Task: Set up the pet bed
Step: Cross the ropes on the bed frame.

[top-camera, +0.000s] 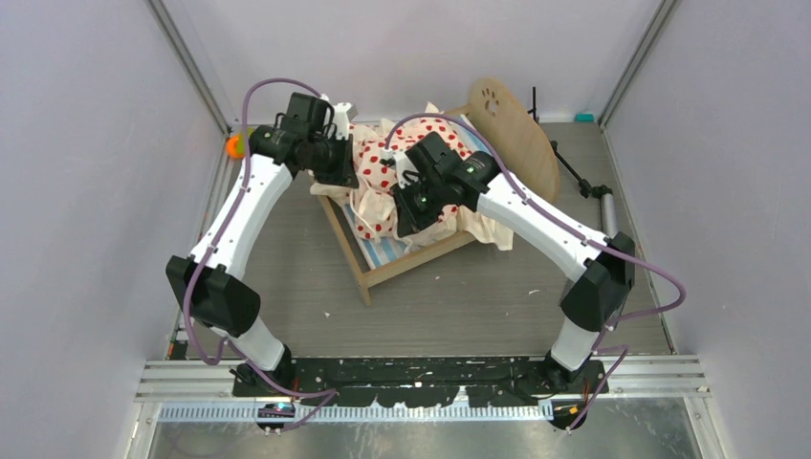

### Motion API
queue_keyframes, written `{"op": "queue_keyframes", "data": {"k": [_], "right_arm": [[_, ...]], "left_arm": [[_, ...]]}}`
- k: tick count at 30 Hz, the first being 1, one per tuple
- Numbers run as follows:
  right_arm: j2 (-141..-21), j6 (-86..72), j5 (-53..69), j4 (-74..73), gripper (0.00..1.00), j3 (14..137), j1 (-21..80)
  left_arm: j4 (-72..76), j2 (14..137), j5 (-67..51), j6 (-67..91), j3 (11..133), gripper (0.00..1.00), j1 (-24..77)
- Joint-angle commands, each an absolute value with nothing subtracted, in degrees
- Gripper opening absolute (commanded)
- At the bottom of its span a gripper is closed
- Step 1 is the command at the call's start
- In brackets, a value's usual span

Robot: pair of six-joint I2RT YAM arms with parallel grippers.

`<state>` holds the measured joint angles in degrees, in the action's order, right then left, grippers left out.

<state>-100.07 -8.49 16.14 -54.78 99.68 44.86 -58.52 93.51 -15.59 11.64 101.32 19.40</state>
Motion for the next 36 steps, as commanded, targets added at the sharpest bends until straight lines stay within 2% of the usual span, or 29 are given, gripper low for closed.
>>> {"op": "queue_keyframes", "data": {"k": [1, 9, 20, 26, 36], "right_arm": [[-95.45, -12.88, 20.63, -47.14, 0.03, 99.45, 44.47], [-95.66, -16.76, 24.94, -42.39, 0.03, 98.53, 44.12], [-96.25, -16.42, 17.91, -39.36, 0.02, 90.36, 42.59], [-91.85, -18.01, 9.29, -38.24, 0.02, 84.25, 40.57], [-83.16, -19.58, 11.30, -31.14, 0.03, 76.00, 39.55]], "left_arm": [[-55.90, 90.96, -14.74, 11.95, 101.93, 0.00, 19.51], [-56.05, 90.70, -13.67, 11.35, 101.35, 0.00, 19.51], [-54.03, 92.21, -17.58, 12.65, 99.49, 0.00, 19.59], [-53.11, 92.97, -21.21, 13.17, 99.36, 0.00, 21.99], [-47.51, 98.58, -22.40, 17.93, 98.67, 0.00, 29.57]]}}
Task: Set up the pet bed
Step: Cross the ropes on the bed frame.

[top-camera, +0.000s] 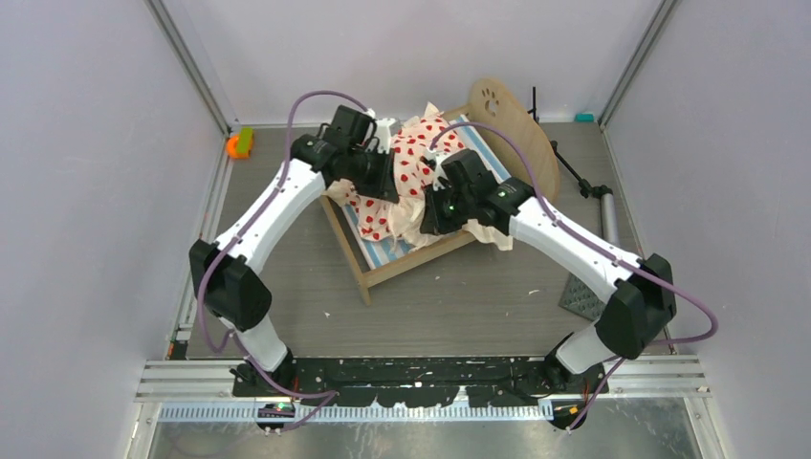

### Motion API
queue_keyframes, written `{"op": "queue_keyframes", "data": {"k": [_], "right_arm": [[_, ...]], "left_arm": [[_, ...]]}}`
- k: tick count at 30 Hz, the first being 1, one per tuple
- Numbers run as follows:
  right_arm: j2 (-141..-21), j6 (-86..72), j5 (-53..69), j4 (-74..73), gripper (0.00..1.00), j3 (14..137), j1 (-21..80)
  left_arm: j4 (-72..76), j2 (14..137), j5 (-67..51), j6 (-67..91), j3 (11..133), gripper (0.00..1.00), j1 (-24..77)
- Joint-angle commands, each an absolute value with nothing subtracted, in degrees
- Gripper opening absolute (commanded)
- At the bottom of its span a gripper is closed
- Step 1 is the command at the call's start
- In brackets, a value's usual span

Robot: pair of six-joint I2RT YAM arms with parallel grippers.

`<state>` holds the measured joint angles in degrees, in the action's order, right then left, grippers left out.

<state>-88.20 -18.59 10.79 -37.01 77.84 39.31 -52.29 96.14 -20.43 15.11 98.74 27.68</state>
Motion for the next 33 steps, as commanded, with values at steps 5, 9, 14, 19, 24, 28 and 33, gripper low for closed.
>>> {"op": "queue_keyframes", "data": {"k": [5, 9, 14, 19, 24, 28, 33], "right_arm": [[-82.16, -18.89, 11.71, -31.05, 0.03, 74.70, 39.51], [-81.39, -18.57, 13.00, -31.03, 0.03, 74.11, 39.52], [-79.79, -18.09, 13.88, -30.87, 0.03, 74.26, 39.50], [-78.77, -18.04, 13.80, -30.97, 0.03, 74.42, 39.45], [-79.36, -19.35, 14.82, -29.02, 0.03, 74.48, 39.46], [-82.24, -21.88, 18.11, -26.65, 0.03, 76.69, 39.46], [-85.33, -26.28, 25.78, -21.96, 0.00, 78.70, 39.75]], "left_arm": [[-44.99, 103.80, -22.99, 20.44, 99.64, 0.00, 32.85], [-43.53, 108.52, -20.68, 21.76, 101.26, 0.00, 33.09], [-46.19, 115.19, -16.42, 21.02, 108.94, 0.00, 33.05], [-49.39, 120.64, -14.06, 21.18, 117.87, 0.00, 31.37], [-50.57, 121.12, -11.25, 21.07, 119.65, 0.00, 28.89], [-50.61, 119.08, -9.95, 20.47, 117.46, 0.00, 26.80], [-49.14, 115.48, -10.01, 19.83, 112.56, 0.00, 24.25]]}}
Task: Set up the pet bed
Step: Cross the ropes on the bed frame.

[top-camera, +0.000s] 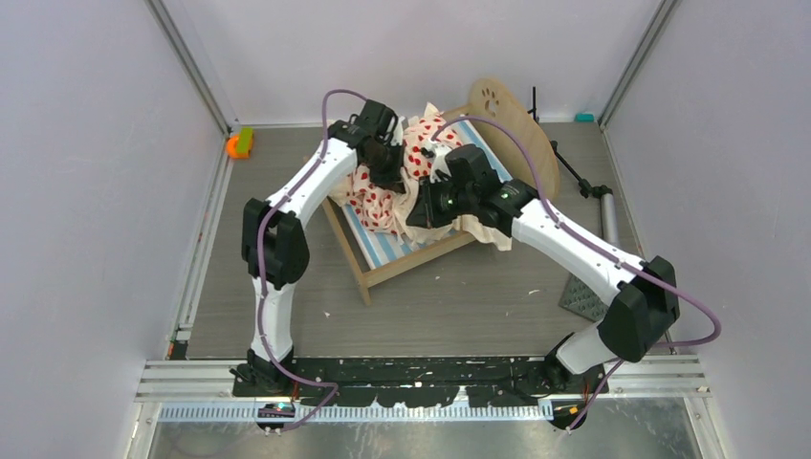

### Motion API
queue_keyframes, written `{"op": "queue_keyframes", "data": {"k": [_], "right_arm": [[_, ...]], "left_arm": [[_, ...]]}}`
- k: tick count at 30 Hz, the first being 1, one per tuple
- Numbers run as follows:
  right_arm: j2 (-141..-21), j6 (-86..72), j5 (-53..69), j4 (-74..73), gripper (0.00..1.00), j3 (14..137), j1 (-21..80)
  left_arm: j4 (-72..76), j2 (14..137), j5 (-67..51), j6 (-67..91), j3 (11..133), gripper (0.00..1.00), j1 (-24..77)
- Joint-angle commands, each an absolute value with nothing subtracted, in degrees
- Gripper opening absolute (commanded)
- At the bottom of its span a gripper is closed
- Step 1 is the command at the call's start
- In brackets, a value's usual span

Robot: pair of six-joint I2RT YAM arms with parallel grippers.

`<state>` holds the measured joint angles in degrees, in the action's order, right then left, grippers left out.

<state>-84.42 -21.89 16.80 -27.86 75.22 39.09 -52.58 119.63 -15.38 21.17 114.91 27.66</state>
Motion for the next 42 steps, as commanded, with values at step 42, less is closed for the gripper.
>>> {"op": "queue_keyframes", "data": {"k": [42], "right_arm": [[-94.77, -14.29, 8.83, -37.87, 0.00, 82.54, 40.61]], "left_arm": [[-50.21, 111.55, -9.94, 13.53, 107.01, 0.00, 23.31]]}}
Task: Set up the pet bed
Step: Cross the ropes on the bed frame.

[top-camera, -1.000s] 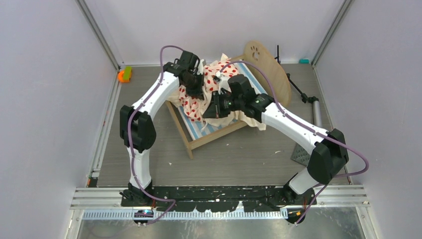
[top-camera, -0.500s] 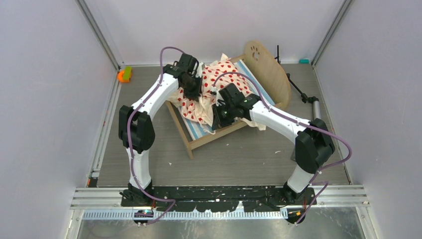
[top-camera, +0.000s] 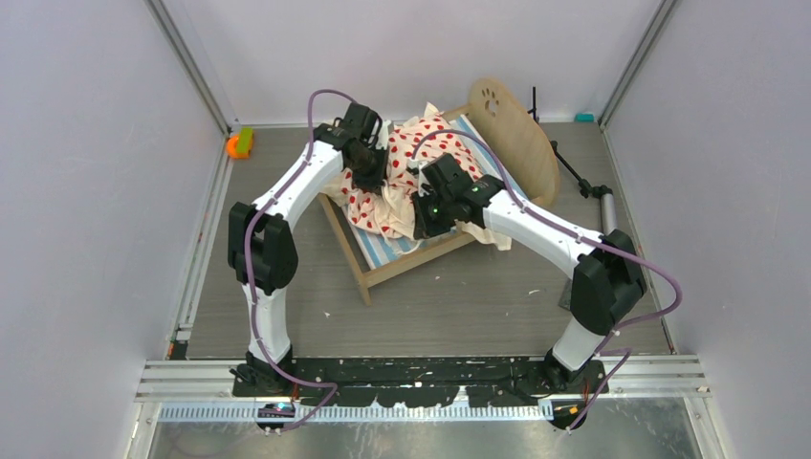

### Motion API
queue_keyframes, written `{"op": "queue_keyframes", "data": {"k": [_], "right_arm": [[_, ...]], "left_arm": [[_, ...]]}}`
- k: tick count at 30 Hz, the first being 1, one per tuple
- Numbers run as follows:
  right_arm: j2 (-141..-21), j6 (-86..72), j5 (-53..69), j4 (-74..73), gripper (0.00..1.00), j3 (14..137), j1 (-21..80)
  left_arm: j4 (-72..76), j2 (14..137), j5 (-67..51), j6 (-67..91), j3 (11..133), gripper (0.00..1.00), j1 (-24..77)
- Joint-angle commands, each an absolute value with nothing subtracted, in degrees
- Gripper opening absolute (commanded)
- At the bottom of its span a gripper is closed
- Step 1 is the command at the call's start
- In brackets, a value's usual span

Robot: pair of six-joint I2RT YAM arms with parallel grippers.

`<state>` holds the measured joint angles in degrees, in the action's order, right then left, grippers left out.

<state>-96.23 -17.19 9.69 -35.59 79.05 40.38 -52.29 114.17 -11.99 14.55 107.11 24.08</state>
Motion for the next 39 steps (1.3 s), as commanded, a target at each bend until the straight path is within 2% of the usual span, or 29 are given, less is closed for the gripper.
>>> {"op": "queue_keyframes", "data": {"k": [1, 17, 30, 39], "right_arm": [[-94.97, -13.42, 8.52, -38.82, 0.00, 82.98, 40.61], [-97.77, -6.65, -2.87, -45.58, 0.01, 88.59, 41.38], [-98.72, -7.58, -5.82, -35.71, 0.01, 86.31, 46.06], [-97.86, -6.55, -5.97, -35.07, 0.01, 84.12, 47.02]], "left_arm": [[-50.22, 111.50, -9.92, 13.49, 107.00, 0.00, 23.29], [-50.41, 111.54, -9.45, 13.32, 107.13, 0.00, 23.21], [-50.56, 111.54, -9.05, 13.27, 107.09, 0.00, 22.77], [-50.46, 111.39, -9.05, 13.42, 106.97, 0.00, 22.25]]}}
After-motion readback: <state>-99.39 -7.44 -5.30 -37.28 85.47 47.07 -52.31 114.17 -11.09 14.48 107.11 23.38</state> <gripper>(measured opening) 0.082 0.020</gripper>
